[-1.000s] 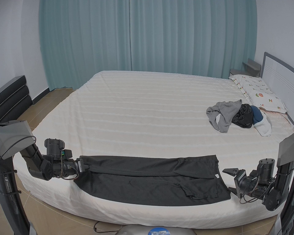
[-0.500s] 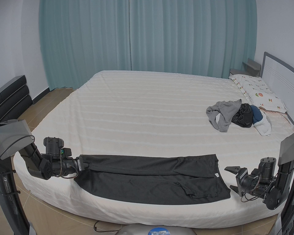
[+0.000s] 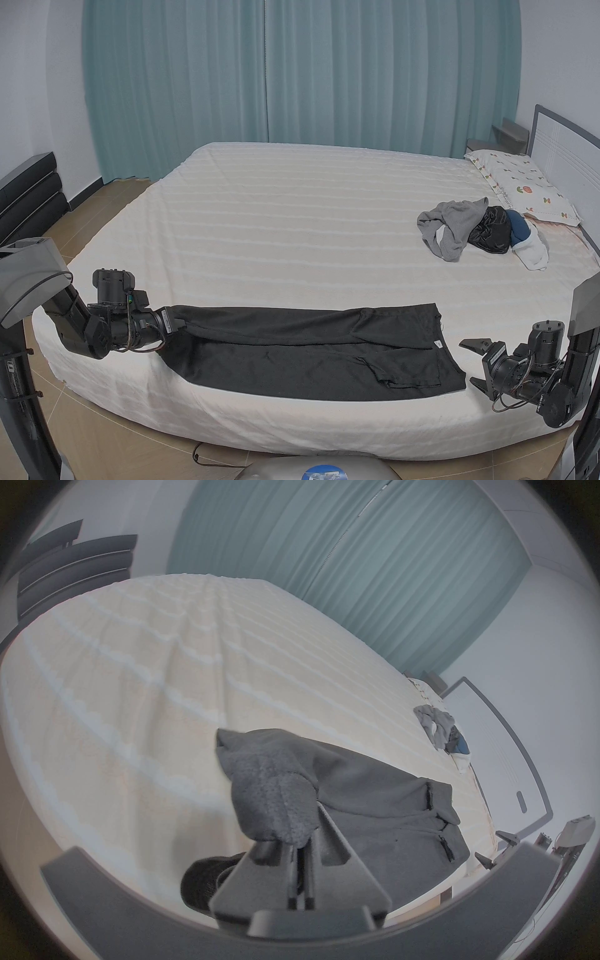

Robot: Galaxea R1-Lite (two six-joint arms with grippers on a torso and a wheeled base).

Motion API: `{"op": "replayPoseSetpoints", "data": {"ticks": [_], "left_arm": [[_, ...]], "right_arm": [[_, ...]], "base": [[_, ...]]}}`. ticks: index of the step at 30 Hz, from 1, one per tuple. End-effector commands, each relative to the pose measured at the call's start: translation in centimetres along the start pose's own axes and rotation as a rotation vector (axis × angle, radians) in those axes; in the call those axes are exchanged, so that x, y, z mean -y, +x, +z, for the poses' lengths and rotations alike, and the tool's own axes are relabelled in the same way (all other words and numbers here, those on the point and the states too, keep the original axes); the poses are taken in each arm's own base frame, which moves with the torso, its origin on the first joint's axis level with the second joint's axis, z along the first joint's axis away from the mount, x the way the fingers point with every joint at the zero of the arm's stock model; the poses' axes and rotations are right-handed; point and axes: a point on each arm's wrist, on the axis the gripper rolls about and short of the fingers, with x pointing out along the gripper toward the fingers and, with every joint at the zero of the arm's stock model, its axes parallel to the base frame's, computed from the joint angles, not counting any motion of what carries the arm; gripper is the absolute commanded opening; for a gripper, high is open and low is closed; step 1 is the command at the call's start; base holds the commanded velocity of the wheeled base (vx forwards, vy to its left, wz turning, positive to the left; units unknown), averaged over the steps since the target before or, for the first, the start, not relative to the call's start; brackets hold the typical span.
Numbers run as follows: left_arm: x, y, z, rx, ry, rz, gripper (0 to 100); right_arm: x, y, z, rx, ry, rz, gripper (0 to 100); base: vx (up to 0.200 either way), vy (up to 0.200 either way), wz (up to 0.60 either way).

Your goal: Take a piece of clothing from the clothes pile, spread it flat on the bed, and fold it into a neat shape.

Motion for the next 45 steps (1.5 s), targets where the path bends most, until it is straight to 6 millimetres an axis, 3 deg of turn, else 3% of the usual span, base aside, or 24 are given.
{"op": "replayPoseSetpoints", "data": {"ticks": [1, 11, 13, 17, 22, 30, 36, 45], "left_arm": [[1.2, -0.1, 0.4, 0.016, 0.022, -0.025, 0], [4.6, -1.4, 0.5, 0.002, 0.069, -0.071, 0], [6.3, -1.5, 0.3, -0.009, 0.095, -0.102, 0], [7.7, -1.5, 0.2, -0.026, 0.113, -0.111, 0], [11.0, -1.0, -0.1, -0.071, 0.160, -0.136, 0], [14.6, -0.2, -0.2, -0.117, 0.207, -0.146, 0], [17.3, 1.6, -0.6, -0.198, 0.237, -0.154, 0], [20.3, 5.9, -3.6, -0.217, 0.305, -0.064, 0]], "right_arm": [[-0.1, 0.0, 0.0, 0.005, -0.002, 0.012, 100], [-0.1, -0.1, 0.0, 0.003, -0.002, 0.011, 100], [-0.1, -0.1, 0.0, 0.000, -0.002, 0.009, 100], [-0.1, -0.1, 0.0, 0.000, -0.002, 0.009, 100], [-0.1, -0.1, -0.1, -0.004, -0.004, 0.009, 100], [-0.1, -0.1, -0.3, -0.011, -0.007, 0.008, 100], [-0.1, -0.1, -0.4, -0.015, -0.008, 0.008, 100], [-0.1, 0.1, -0.3, -0.014, -0.010, 0.009, 100]], "base": [[0.000, -0.200, 0.00], [0.000, -0.200, 0.00], [0.000, -0.200, 0.00], [0.000, -0.200, 0.00], [0.000, -0.200, 0.00], [0.000, -0.200, 0.00], [0.000, -0.067, 0.00], [0.000, 0.000, 0.00]]}}
